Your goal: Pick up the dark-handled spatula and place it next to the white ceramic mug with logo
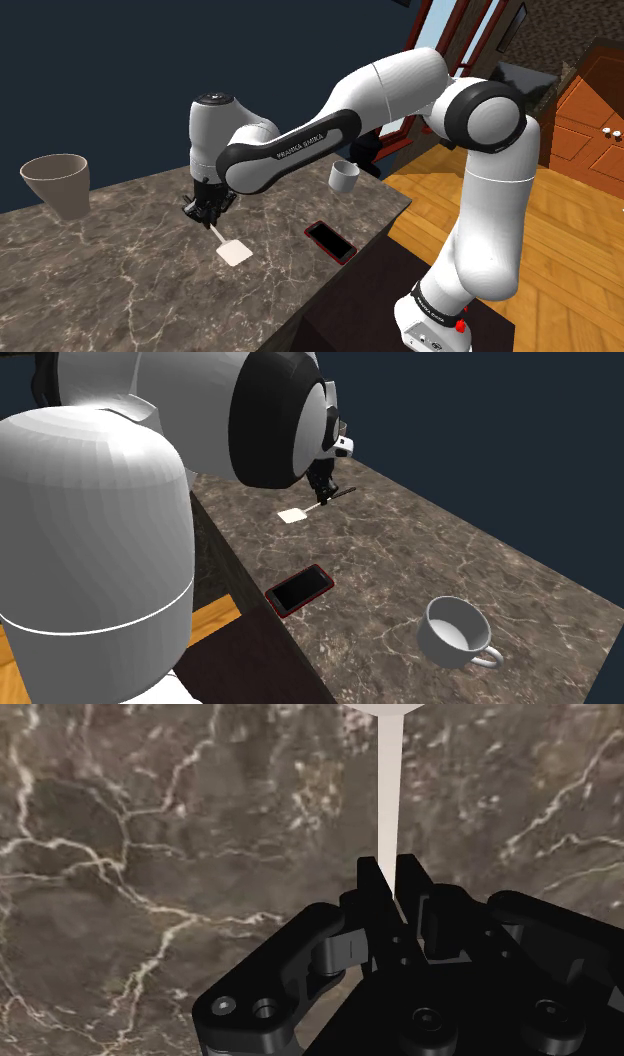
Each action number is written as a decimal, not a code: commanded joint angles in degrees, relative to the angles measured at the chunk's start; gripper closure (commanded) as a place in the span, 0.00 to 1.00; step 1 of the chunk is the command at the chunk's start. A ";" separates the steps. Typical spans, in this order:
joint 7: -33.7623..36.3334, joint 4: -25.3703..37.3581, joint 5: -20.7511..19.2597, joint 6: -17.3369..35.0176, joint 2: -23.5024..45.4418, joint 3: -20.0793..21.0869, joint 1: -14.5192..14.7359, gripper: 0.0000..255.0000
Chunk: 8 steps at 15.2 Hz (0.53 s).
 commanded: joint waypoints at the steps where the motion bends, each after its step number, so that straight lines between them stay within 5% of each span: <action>1: 0.00 0.00 0.00 0.00 0.00 0.00 0.00 1.00; 8: -0.50 0.80 0.68 -1.86 -1.15 0.31 -0.20 1.00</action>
